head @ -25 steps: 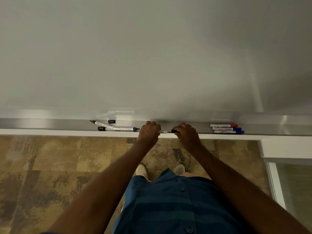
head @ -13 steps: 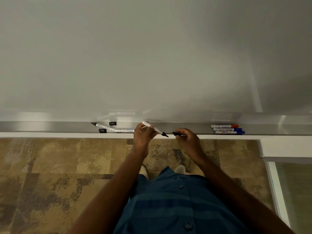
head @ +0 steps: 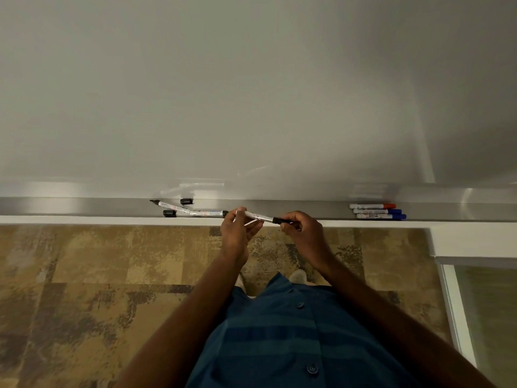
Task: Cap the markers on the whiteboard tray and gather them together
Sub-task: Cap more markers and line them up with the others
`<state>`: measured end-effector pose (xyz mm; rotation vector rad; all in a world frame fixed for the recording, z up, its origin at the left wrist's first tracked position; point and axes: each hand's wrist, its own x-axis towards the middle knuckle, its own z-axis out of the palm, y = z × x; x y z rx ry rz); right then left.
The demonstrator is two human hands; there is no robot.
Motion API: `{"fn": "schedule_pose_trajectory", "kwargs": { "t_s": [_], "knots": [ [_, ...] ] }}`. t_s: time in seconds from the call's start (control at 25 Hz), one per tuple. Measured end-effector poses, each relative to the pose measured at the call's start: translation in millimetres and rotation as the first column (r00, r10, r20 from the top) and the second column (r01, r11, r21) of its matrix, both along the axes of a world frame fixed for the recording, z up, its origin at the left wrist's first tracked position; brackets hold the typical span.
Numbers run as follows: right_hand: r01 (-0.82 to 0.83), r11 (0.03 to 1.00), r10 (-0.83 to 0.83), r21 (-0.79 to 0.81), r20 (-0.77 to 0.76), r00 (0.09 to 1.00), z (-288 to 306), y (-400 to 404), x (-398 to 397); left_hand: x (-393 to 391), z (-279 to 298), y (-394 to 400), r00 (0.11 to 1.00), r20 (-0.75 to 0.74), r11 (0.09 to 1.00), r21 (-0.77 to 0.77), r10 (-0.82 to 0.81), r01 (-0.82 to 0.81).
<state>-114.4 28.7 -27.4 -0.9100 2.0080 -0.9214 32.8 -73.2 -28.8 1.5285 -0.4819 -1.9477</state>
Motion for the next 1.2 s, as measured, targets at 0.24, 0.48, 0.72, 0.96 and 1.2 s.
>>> {"fn": "schedule_pose_trajectory", "kwargs": {
  "t_s": [0.24,0.48,0.72,0.96,1.2],
  "knots": [
    [-0.060,0.993,0.041,-0.098,-0.188,0.981,16,-2,1,-6,11,-8,0.997,-0.027,0.990,0.120,0.077,-0.074],
    [-0.063,0.989,0.022,-0.134,-0.288,0.957,33,2,-6,-17,19,-8,0.991,-0.112,0.990,0.129,0.070,-0.055],
    [0.028,0.991,-0.036,-0.131,-0.062,0.997,39,9,-20,-29,13,3,0.996,-0.082,0.993,0.113,0.046,-0.037],
    [-0.079,0.997,0.078,0.004,-0.184,0.980,25,29,-59,-52,10,20,0.983,-0.165,0.991,0.087,-0.084,0.099],
    [-0.158,0.973,0.226,0.167,-0.569,0.790,-4,54,-110,-49,1,23,0.905,0.108,0.907,-0.051,-0.410,0.417]
  ]
}}
